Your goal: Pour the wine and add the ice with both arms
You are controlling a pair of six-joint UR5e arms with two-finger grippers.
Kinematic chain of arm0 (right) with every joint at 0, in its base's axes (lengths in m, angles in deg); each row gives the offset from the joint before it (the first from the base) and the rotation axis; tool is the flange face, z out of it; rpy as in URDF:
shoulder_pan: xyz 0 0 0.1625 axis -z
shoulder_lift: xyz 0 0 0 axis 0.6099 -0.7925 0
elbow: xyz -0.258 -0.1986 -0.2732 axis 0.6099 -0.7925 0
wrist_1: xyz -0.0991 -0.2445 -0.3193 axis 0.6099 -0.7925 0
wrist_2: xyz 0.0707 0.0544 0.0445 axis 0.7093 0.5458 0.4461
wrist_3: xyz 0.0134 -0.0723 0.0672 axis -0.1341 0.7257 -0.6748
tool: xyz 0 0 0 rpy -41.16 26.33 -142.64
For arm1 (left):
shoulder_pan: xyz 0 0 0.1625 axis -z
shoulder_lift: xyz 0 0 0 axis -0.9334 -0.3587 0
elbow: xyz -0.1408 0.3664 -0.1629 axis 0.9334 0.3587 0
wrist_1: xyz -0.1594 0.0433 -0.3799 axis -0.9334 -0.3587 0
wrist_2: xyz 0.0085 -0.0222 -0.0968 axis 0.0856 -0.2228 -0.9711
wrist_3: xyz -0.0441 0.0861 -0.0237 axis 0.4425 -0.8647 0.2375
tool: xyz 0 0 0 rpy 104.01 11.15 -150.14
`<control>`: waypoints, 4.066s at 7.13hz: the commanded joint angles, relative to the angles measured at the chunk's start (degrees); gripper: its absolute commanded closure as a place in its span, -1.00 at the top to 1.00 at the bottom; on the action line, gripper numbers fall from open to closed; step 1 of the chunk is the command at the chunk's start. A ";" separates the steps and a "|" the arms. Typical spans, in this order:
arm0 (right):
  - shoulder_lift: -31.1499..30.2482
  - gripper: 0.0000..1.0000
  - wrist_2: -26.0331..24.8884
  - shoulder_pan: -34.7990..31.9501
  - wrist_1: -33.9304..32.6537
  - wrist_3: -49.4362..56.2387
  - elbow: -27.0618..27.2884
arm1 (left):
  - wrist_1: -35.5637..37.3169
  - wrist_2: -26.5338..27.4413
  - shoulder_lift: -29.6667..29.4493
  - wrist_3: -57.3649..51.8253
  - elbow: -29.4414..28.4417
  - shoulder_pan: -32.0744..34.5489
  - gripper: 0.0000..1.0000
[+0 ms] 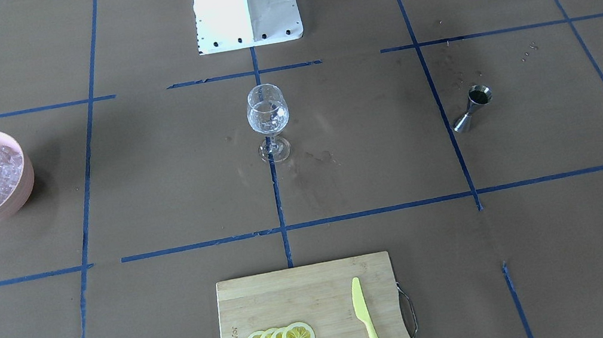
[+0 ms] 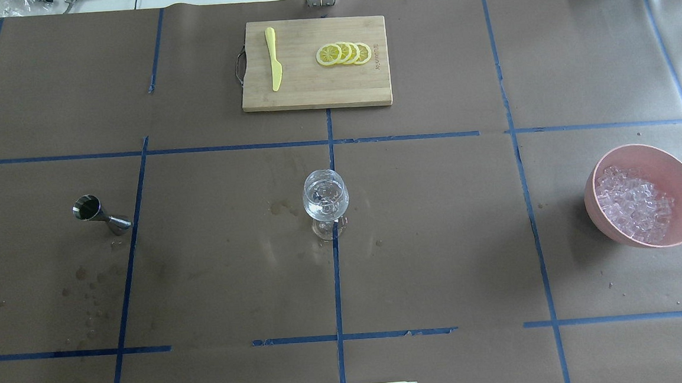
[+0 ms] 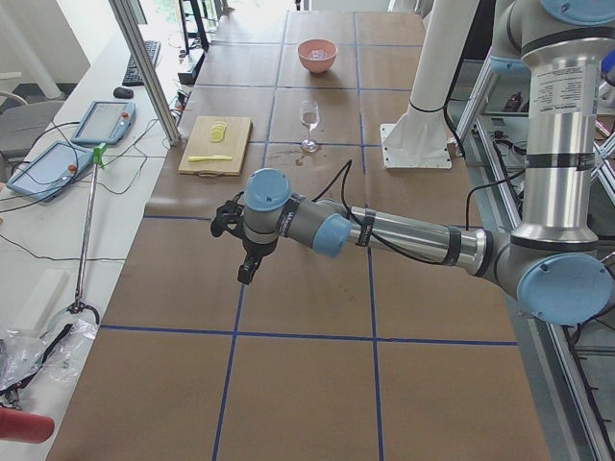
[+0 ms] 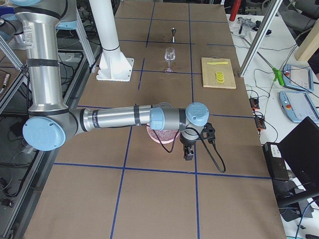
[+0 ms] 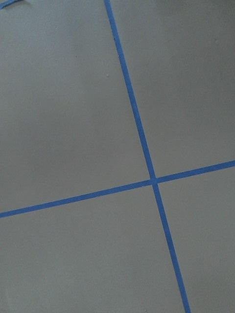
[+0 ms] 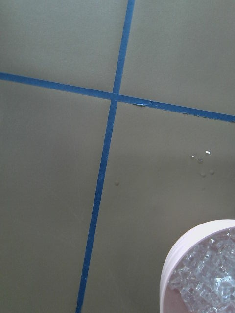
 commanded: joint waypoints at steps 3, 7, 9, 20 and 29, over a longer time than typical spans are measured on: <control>0.04 1.00 0.25 0.67 -0.03 0.09 -0.59 | -14.28 0.51 -1.73 0.06 -2.85 -2.16 1.00; -1.19 1.00 3.31 0.76 10.38 0.00 -3.39 | -38.83 10.46 -1.47 33.03 -3.33 -22.41 1.00; -0.93 1.00 4.20 1.46 15.95 0.18 -7.00 | -41.87 24.55 2.73 43.32 4.02 -33.06 1.00; -0.84 1.00 4.55 2.52 17.28 -0.17 -7.80 | -54.37 97.26 12.52 62.54 1.26 -73.96 0.97; -1.19 1.00 4.55 2.52 17.81 -0.17 -7.62 | -54.72 107.30 0.74 62.91 -14.03 -74.33 0.30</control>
